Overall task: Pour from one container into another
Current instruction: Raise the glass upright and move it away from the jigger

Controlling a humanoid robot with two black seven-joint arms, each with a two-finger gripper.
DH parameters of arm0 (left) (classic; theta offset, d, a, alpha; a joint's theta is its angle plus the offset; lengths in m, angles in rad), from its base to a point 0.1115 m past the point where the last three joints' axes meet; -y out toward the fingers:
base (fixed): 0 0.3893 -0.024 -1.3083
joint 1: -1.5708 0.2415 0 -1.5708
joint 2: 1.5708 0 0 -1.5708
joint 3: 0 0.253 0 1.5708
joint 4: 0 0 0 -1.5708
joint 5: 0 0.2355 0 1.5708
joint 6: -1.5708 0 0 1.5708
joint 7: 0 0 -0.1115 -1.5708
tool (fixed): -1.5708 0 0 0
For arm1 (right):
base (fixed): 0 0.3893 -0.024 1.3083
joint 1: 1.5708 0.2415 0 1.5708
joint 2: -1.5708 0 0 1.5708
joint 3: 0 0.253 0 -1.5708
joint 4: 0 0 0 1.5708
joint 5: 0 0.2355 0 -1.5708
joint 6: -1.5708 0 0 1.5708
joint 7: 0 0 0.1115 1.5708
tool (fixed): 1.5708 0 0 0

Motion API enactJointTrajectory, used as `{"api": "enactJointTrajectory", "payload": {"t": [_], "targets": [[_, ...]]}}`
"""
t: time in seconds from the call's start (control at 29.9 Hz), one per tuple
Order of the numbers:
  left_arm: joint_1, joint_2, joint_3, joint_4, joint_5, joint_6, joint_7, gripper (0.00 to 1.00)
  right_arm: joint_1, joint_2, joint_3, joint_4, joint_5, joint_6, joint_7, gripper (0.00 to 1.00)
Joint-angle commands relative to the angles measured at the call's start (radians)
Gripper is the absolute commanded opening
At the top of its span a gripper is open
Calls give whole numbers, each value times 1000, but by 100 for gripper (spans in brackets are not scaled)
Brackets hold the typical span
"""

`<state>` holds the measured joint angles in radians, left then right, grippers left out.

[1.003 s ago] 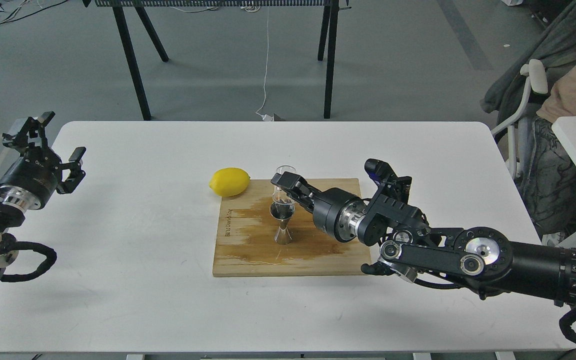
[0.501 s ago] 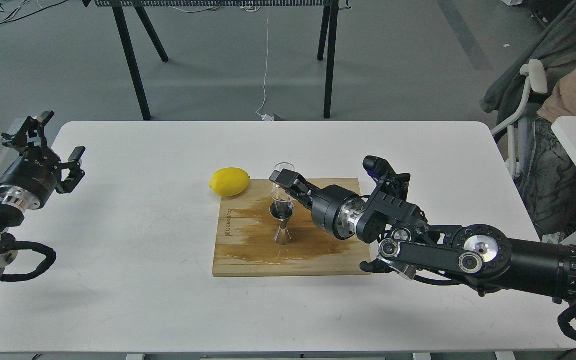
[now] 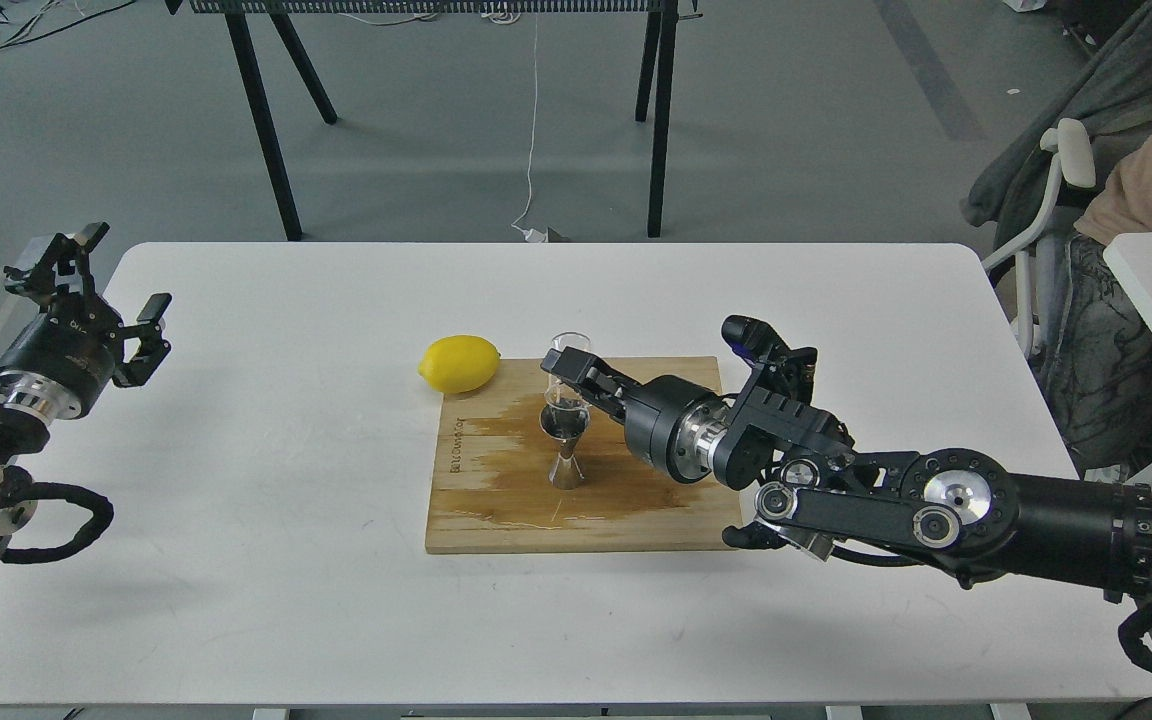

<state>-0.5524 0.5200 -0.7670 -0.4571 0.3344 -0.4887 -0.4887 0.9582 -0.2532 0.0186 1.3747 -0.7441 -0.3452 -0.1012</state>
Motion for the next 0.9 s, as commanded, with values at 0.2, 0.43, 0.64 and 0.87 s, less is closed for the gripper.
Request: {"api": "enactJointTrajectory", "payload": {"t": [0.2,0.43,0.64,0.87], "targets": [[0,2,0,0,0,0,0,99,16,2,-3,1,2,0,0,47],[0,0,0,0,0,0,0,99,16,2,17,3,25,0,0,47],[0,-2,0,0,0,0,0,99,-61,-8,197,15,201,2,3,47],[0,-2,0,0,2,0,0,99,-265,-8,549,33,396,15,1,47]]}}
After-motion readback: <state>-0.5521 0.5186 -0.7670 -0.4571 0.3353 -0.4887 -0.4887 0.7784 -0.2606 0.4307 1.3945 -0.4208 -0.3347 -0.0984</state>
